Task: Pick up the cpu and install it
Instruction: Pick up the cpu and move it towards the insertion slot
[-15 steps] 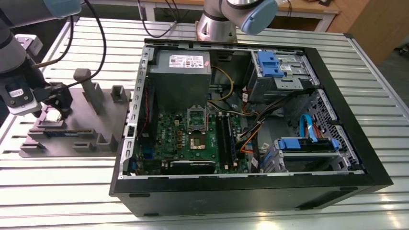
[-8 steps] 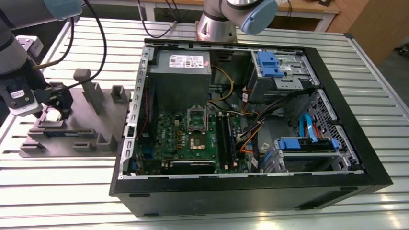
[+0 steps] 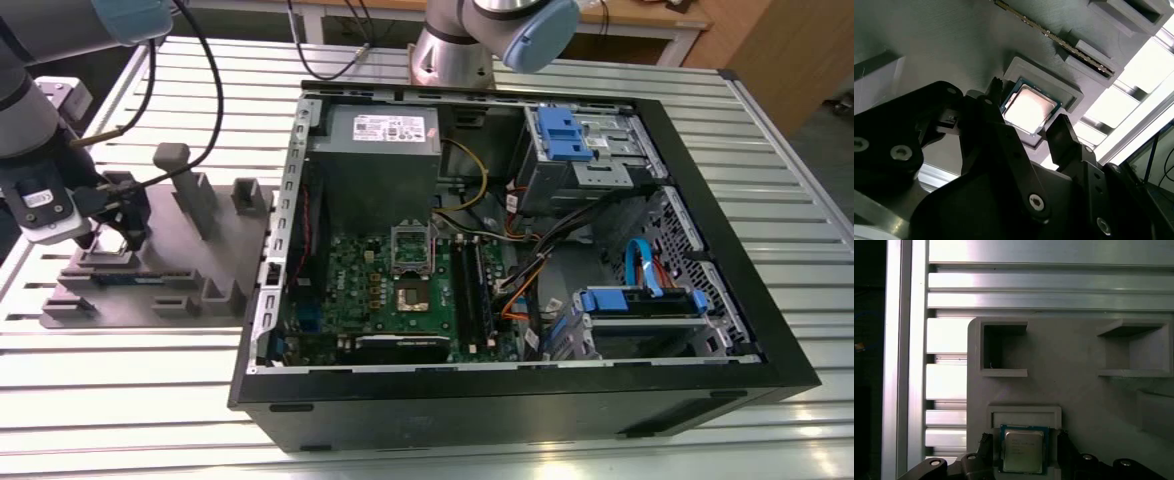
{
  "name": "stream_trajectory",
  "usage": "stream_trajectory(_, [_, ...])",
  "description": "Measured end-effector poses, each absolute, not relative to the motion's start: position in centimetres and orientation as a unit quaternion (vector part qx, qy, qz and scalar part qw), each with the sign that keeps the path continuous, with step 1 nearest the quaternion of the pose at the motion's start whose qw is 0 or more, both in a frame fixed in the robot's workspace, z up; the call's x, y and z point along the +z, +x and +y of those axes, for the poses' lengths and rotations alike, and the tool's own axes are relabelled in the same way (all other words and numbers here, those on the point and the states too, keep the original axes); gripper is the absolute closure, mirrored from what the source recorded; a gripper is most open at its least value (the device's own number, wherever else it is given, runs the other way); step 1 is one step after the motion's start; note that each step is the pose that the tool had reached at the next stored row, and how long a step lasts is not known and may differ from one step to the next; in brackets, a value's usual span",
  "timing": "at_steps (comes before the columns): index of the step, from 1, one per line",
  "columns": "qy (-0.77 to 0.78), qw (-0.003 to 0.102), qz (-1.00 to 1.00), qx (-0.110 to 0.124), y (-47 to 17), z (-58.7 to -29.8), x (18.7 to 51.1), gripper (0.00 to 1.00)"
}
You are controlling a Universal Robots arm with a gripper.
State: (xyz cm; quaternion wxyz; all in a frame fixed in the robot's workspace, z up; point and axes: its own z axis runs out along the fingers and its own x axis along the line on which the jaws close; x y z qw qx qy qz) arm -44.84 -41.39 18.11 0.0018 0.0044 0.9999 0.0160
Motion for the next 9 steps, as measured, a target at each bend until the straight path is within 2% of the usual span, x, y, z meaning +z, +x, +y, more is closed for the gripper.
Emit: stream_trajectory(9, [0.004,0.002,1.000,0.016,-44.84,-41.39,18.10,0.38])
